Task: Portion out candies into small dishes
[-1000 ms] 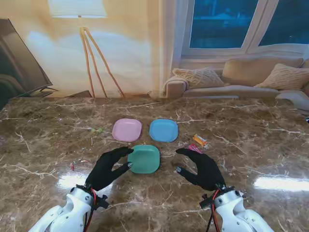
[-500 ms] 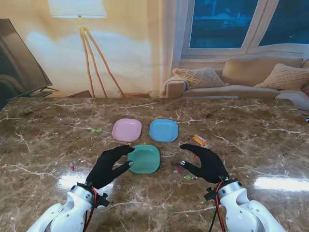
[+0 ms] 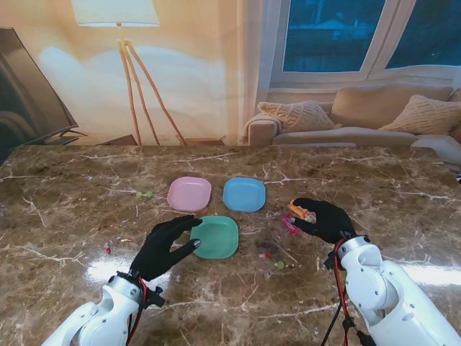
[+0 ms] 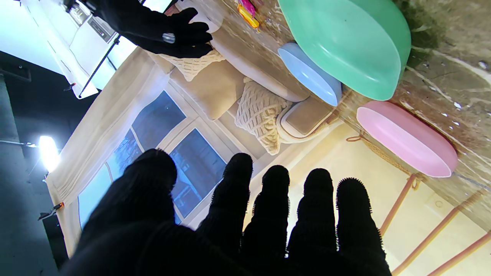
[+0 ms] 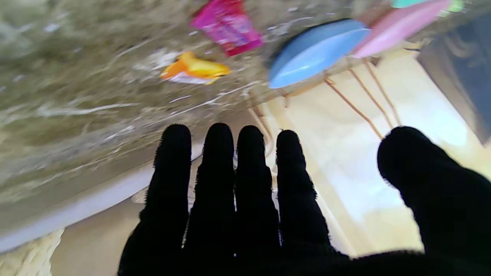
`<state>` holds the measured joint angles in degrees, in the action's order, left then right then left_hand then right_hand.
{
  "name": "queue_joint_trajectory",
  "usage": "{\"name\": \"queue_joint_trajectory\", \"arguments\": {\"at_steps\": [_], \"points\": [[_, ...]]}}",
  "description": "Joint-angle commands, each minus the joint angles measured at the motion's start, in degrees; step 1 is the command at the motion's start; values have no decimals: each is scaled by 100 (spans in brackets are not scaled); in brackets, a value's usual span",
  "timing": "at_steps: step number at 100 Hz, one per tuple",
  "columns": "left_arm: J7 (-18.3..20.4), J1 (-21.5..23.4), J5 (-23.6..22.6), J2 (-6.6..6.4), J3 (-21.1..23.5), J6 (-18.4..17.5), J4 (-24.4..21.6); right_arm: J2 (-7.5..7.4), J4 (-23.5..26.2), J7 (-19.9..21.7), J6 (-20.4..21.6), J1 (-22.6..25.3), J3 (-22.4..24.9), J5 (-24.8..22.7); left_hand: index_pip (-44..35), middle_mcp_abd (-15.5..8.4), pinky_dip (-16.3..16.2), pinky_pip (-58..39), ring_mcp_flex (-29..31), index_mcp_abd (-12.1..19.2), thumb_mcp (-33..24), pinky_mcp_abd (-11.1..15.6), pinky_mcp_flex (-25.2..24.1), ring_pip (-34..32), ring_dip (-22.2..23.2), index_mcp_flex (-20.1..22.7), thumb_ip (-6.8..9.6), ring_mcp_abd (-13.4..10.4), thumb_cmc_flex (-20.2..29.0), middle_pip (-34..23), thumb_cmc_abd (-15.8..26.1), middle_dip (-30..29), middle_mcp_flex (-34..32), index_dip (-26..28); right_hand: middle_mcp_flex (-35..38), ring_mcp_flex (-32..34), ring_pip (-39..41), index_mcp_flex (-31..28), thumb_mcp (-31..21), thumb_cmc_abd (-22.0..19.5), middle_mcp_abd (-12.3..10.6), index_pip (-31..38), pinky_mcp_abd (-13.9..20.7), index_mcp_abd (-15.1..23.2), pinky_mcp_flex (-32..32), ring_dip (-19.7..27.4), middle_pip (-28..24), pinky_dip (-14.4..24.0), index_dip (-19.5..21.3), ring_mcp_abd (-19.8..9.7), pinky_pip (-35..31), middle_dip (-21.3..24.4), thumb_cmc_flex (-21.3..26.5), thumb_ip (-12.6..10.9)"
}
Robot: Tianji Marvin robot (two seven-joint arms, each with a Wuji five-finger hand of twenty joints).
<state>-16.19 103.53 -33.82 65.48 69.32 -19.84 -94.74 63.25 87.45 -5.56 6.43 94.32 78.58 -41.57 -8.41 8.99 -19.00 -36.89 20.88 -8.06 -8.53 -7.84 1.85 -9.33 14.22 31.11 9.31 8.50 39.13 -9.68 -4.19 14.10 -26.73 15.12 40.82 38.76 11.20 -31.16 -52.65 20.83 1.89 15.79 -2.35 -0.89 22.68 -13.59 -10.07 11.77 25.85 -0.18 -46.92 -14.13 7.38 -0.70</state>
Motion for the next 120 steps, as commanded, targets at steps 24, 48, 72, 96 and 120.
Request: {"name": "queue_joint_trajectory", "arguments": {"at_steps": [24, 48, 72, 96, 120], "points": [[43, -44, 24, 7, 6, -7, 131, -146, -730, 169, -886, -890, -534, -846, 51, 69, -10, -8, -76, 7, 130, 58, -32, 102, -49, -105, -114, -68, -26, 70, 223, -41, 177, -128, 313, 755, 1225, -142, -520, 1323, -170, 231, -236, 0, 303, -1345, -703, 968, 308, 23, -759, -913, 986, 567], [177, -78, 37, -21, 16, -85, 197, -74, -1635, -233, -1681, -1653, -1374, -856, 50, 53, -27, -44, -83, 25, 131, 26, 14, 106, -51, -121, -116, -71, -36, 74, 237, -47, 192, -125, -71, 158, 3329, 31, -570, 1915, -298, 124, -314, -189, 213, -2704, -2319, 1441, 192, -125, -1099, -2854, 1295, 791], [165, -69, 59, -15, 37, -69, 208, 4, -2319, -496, -1836, -2148, -1922, -636, 39, 71, -27, -40, -78, 22, 134, 23, 6, 100, -49, -109, -116, -62, -37, 66, 229, -47, 187, -119, -335, -341, 4115, -66, -555, 2080, -450, 308, -339, -96, -91, -3296, -3287, 1595, 171, -214, -1121, -4144, 1208, 916], [139, -71, 131, 0, 39, -29, 315, 94, -2799, -610, -2064, -2519, -2405, -389, 35, 64, -19, -24, -77, 19, 131, 24, -2, 104, -48, -95, -115, -69, -32, 68, 224, -49, 183, -117, -620, -626, 4084, -178, -608, 2113, -437, 401, -329, 17, -296, -3315, -3263, 1617, 220, -182, -987, -4374, 1264, 935], [150, -13, 117, -4, 146, 8, 295, 221, -3307, -881, -2235, -2853, -2816, -159, 30, 74, -18, -22, -76, 26, 118, 24, -1, 104, -46, -85, -114, -66, -13, 65, 216, -48, 180, -114, -703, -691, 4092, -542, -849, 2243, -429, 715, -323, 277, -328, -3286, -3238, 1661, 423, -175, -962, -4375, 1563, 959]]}}
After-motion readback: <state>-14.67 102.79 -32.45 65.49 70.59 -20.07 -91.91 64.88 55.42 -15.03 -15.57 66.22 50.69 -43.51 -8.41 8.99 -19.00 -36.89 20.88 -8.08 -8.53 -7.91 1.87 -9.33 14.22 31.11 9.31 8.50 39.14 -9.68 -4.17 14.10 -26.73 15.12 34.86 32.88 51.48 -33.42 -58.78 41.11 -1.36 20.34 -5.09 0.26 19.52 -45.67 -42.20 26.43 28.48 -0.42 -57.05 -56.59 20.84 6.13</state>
